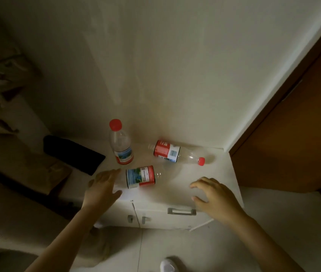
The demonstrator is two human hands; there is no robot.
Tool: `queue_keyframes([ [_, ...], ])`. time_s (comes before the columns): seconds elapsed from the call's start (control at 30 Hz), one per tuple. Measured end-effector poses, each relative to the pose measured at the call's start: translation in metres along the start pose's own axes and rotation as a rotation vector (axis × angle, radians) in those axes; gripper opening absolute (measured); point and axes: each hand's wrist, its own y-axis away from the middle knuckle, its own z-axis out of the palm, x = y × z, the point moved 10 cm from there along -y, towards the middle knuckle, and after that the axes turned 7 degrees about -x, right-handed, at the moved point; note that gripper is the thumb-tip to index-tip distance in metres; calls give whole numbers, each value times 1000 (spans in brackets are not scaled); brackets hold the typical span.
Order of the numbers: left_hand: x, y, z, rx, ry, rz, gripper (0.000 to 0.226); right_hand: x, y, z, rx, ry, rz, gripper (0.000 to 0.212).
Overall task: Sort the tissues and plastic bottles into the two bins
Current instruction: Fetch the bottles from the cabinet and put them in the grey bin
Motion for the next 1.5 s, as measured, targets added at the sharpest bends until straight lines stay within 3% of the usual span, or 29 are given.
queue_keyframes([
  [0.2, -3, -5, 16, 12, -123, -128, 85, 26, -54, 2, -27, 28, -103, 37],
  [0.3, -6, 2, 25, -10, -140, -179, 94, 44, -77, 2, 27, 97, -125, 50],
  [0.67, 15, 49, -1, -53, -134, -306, 85, 62, -118, -1, 92, 285, -134, 78],
  [0.87, 29, 85, -35, 166, 50, -332, 76, 62, -119, 3, 45, 320, -177, 83],
  [1.03, 46, 98, -63, 394, 162, -228, 53, 57, -107, -9, 34, 216, -173, 66],
  [1.3, 54, 128, -99, 619, 401, -177, 47, -6, -71, -75, 318, -77, -303, 36],
  [1.5, 35, 194, -118, 702, 400, -264, 49, -85, -35, -96, 353, -167, -481, 40],
])
